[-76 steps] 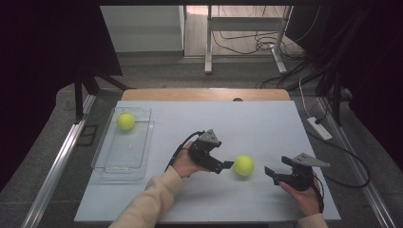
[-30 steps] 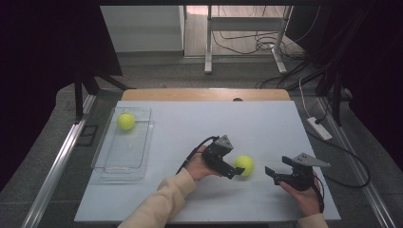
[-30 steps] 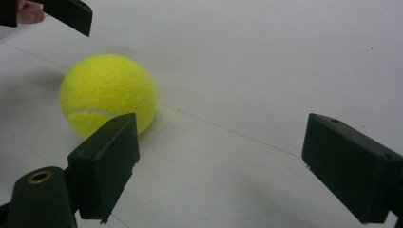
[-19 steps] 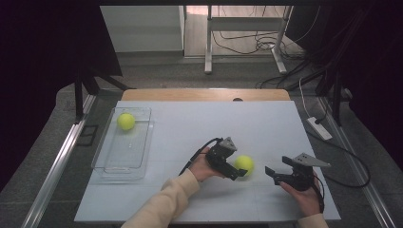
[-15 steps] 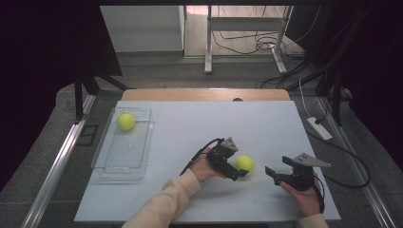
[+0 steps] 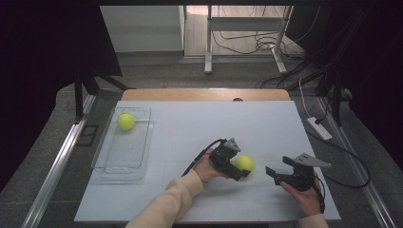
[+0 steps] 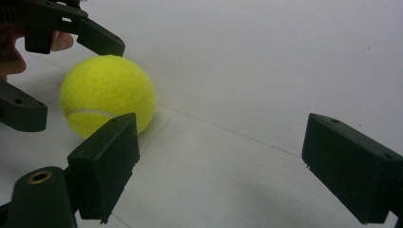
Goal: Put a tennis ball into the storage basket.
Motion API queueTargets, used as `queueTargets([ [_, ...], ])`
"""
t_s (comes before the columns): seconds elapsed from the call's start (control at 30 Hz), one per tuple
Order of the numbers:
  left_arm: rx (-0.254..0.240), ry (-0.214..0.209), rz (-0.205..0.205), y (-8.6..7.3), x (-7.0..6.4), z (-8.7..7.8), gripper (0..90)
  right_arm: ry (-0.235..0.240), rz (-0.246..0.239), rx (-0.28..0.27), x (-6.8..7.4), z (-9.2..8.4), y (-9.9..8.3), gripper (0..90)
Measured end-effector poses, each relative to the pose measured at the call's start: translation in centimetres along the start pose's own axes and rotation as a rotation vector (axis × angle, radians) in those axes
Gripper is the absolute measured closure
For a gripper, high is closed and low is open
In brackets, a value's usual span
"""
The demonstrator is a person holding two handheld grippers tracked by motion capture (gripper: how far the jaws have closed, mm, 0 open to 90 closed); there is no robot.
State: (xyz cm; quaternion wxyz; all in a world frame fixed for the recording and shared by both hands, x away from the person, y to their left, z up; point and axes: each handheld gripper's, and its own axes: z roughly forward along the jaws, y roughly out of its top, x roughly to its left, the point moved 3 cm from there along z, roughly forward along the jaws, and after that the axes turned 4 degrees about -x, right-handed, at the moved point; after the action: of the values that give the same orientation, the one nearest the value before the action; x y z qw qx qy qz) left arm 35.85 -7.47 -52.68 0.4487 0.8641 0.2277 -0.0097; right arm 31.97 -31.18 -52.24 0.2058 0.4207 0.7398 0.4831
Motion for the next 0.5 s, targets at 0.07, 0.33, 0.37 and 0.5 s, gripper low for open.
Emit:
queueTargets([
  [0.07, 0.005, 0.003, -0.003, 0.0, 0.0, 0.2, 6.9, 0.000, 0.001, 0.000, 0.0, 0.0, 0.0, 12.3],
  [0.33, 0.015, -0.010, -0.008, -0.2, -0.1, 1.0, 12.4, -0.003, 0.000, 0.001, 0.0, 0.0, 0.0, 12.3],
  [0.37, 0.017, -0.012, -0.002, -0.3, -0.2, 1.1, 14.6, -0.003, -0.001, 0.001, 0.0, 0.0, 0.0, 12.3],
  [0.5, 0.013, -0.002, -0.006, -0.2, 0.0, 1.0, 25.8, -0.005, 0.002, -0.002, -0.1, -0.1, 0.0, 12.3],
])
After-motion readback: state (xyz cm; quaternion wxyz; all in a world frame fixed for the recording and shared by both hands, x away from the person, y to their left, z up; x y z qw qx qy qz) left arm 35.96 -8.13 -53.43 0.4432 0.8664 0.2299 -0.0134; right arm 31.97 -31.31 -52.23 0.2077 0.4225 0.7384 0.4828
